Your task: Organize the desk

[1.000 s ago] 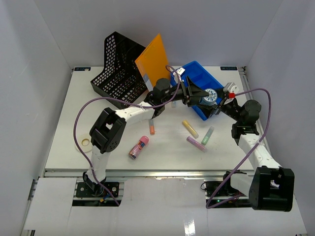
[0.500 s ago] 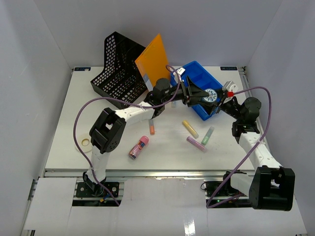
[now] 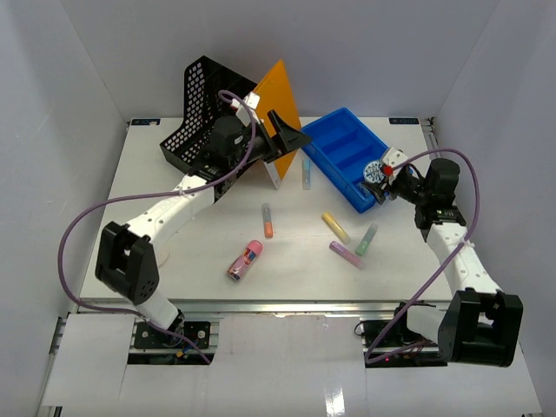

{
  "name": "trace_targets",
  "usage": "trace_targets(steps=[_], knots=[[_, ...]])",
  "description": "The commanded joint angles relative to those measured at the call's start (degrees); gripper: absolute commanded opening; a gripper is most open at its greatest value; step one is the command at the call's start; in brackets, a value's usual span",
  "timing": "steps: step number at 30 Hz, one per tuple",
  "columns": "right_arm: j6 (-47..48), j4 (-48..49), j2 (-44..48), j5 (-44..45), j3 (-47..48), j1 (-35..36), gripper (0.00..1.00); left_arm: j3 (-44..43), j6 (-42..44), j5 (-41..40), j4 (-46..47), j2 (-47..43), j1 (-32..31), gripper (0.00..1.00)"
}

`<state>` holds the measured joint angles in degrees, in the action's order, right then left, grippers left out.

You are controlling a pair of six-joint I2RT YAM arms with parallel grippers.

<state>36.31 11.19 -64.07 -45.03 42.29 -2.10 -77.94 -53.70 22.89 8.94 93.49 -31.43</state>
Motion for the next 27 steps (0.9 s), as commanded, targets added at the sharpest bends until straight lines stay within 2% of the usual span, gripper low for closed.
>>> trace_targets(steps=[1, 4, 10, 17, 22, 27], knots=[[15.25, -8.12, -7.42, 11.21, 11.53, -0.28, 0.12, 5.48, 13.46, -4.83, -11.35, -6.98, -0.96, 0.98], [21.96, -13.56, -14.90, 16.43, 18.88, -0.10, 0.15, 10.12, 16.90, -5.04, -12.96, -11.85, -1.00, 0.98], [34.07, -20.37, -27.75, 26.88, 27.49, 1.28, 0.18, 19.79, 20.85, -5.44, -15.53, -20.78, -1.01, 0.98], [40.65, -20.94, -36.06, 33.16, 31.97, 2.01, 0.26, 28.25, 22.22, -6.18, -17.49, -28.08, -1.08, 0.98], [43.68, -22.07, -38.73, 35.40, 34.47, 4.13, 0.31, 30.72, 22.69, -6.52, -17.62, -30.33, -1.01, 0.98], [46.04, -21.47, -39.92, 37.69, 34.93, 4.77, 0.46, 31.64, 23.25, -6.71, -17.80, -30.82, -1.01, 0.98]])
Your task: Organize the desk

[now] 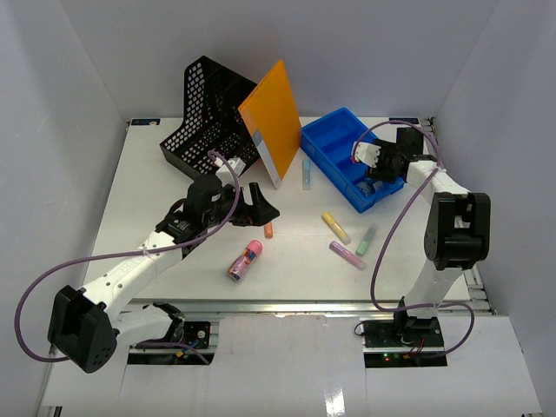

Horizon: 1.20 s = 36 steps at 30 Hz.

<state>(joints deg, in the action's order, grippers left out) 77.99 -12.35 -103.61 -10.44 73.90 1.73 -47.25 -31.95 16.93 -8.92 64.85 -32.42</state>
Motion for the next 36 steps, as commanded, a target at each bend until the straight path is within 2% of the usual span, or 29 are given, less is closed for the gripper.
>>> trace_targets(steps=[1, 5, 9, 13, 20, 28, 36], knots=[[4.55, 1.95, -0.54, 3.23, 3.51, 1.01, 0.48, 1.11, 1.60, -0.78, 0.03, -2.19, -0.01, 0.98], [4.11, 0.45, -1.30, 3.14, 5.21, 1.08, 0.55, 1.59, 2.00, -0.95, -0.23, -2.39, -0.01, 0.98], [1.21, -1.24, -2.45, 3.06, 7.34, 0.91, 0.54, 1.90, 2.15, -1.11, -0.39, -2.72, -0.09, 0.98], [-9.51, -4.07, -4.70, 0.99, 12.76, 0.22, 0.52, 2.04, 2.15, -1.11, -0.67, -3.44, -0.01, 0.98], [-26.71, -6.09, -7.78, -3.05, 18.25, -2.75, 0.53, 2.00, 2.16, -1.12, -1.10, -4.12, -0.01, 0.98], [-35.04, -4.09, -8.37, -9.31, 16.19, -5.35, 0.54, 1.64, 1.89, -0.75, -1.09, -4.02, -0.01, 0.98], [-39.45, 3.25, -5.99, -12.23, 8.76, -5.69, 0.62, 1.46, 1.67, -0.28, -0.88, -3.11, -0.01, 0.98]])
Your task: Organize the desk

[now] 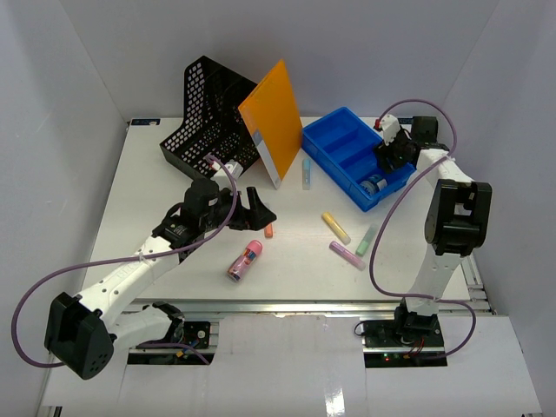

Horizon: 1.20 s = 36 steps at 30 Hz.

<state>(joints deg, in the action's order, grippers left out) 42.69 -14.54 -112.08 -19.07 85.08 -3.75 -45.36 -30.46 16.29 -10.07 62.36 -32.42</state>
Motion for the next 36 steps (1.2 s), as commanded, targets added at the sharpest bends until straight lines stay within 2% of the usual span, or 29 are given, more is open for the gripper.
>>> trace_targets(steps=[1, 4, 5, 8, 11, 22, 24, 27, 29, 32, 36], knots=[[-4.55, 5.70, 2.63, -4.10, -2.89, -0.21, 0.62, -0.43, 0.14, 0.40, 0.30, -0.58, -0.01, 0.98], [-5.71, 7.68, 3.82, -4.38, -5.14, -0.21, 0.64, -0.52, 0.14, 0.24, 0.31, -0.63, -0.01, 0.98], [-5.86, 8.27, 3.97, -4.31, -5.93, -0.21, 0.67, -0.51, 0.14, 0.31, 0.31, -0.49, -0.01, 0.98], [-6.91, 9.06, 4.44, -4.47, -6.93, -0.21, 0.87, -0.74, 0.05, 0.67, 0.40, 0.05, -0.01, 0.98], [-8.46, 10.33, 5.20, -5.26, -7.88, -0.21, 0.95, -1.05, -0.04, 0.84, 0.57, 0.40, -0.02, 0.98], [-13.86, 11.35, 11.83, -9.00, -8.08, -0.65, 0.98, -3.26, -0.13, 2.53, 1.89, 4.56, -0.01, 0.98], [-13.91, 7.86, 15.42, -11.87, -6.90, -0.73, 0.98, -5.39, 0.09, 3.53, 2.15, 8.07, -0.09, 0.98], [-12.33, -3.01, 19.12, -19.34, -5.82, -0.82, 0.98, -8.80, 0.74, 4.09, 2.07, 12.43, -0.35, 0.98], [-12.37, -6.18, 21.63, -26.31, -7.91, -0.82, 0.98, -10.72, 1.15, 3.86, 1.84, 16.24, -0.90, 0.95], [-13.90, -7.56, 27.01, -32.12, -14.79, -0.73, 0.96, -14.39, 2.13, 1.85, 0.92, 20.02, -2.38, 0.93], [-15.45, -8.91, 32.66, -33.38, -22.87, 0.61, 0.91, -19.91, 4.21, -2.45, -2.02, 26.10, -5.14, 0.91]])
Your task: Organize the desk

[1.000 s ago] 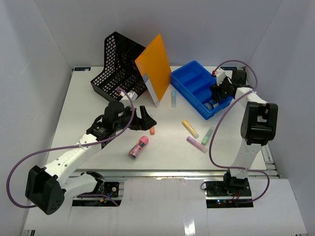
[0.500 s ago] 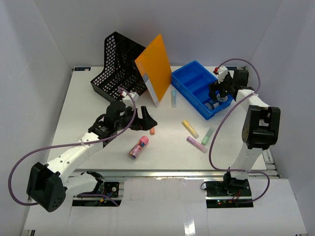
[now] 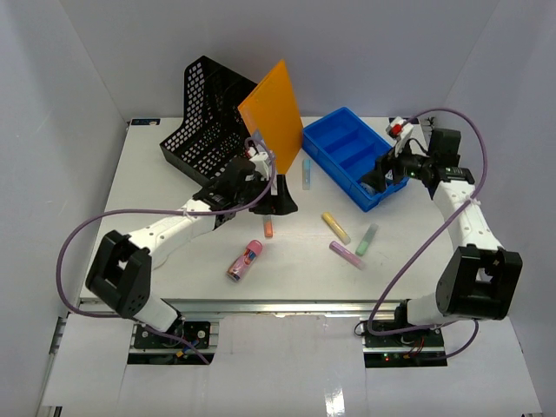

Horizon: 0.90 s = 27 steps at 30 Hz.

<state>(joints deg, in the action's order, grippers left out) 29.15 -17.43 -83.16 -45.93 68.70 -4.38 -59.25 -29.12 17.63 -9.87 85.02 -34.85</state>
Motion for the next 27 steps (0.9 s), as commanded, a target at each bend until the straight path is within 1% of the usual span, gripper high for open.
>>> trace_targets(steps=[1, 4, 7, 11, 17, 20, 22, 24, 27], knots=[[-1.48, -6.80, 4.84, -5.50, -7.86, 1.81, 0.91, -6.94, 3.30, -5.35, -3.05, 4.67, -3.39, 0.91], [2.49, -11.22, 7.59, 1.13, -11.03, 5.25, 0.90, -9.41, 3.93, -12.27, -5.62, 6.59, -5.40, 0.90], [4.02, -12.42, 10.29, 8.78, -15.18, 9.43, 0.90, -9.15, 3.81, -16.59, -7.64, 5.99, -6.68, 0.89], [4.94, -11.36, 12.52, 13.30, -18.84, 11.48, 0.91, -6.17, 3.39, -21.95, -10.31, 2.08, -6.90, 0.89], [5.07, -11.45, 12.98, 12.88, -20.72, 13.84, 0.91, 0.72, 0.53, -29.09, -13.73, -5.29, -6.90, 0.88], [4.71, -10.75, 13.20, 11.49, -21.18, 13.91, 0.92, 1.81, -1.14, -32.25, -15.80, -6.30, -6.90, 0.87], [4.52, -10.78, 13.20, 10.78, -21.24, 13.88, 0.92, 1.78, -3.25, -34.72, -18.78, -6.44, -6.73, 0.87], [4.12, -10.94, 13.67, 9.83, -21.47, 13.88, 0.92, 1.54, -6.14, -38.07, -22.56, -6.91, -5.07, 0.86], [3.40, -10.46, 14.43, 8.35, -22.05, 13.90, 0.92, 3.02, -8.25, -35.83, -24.58, -9.47, 1.62, 0.85]])
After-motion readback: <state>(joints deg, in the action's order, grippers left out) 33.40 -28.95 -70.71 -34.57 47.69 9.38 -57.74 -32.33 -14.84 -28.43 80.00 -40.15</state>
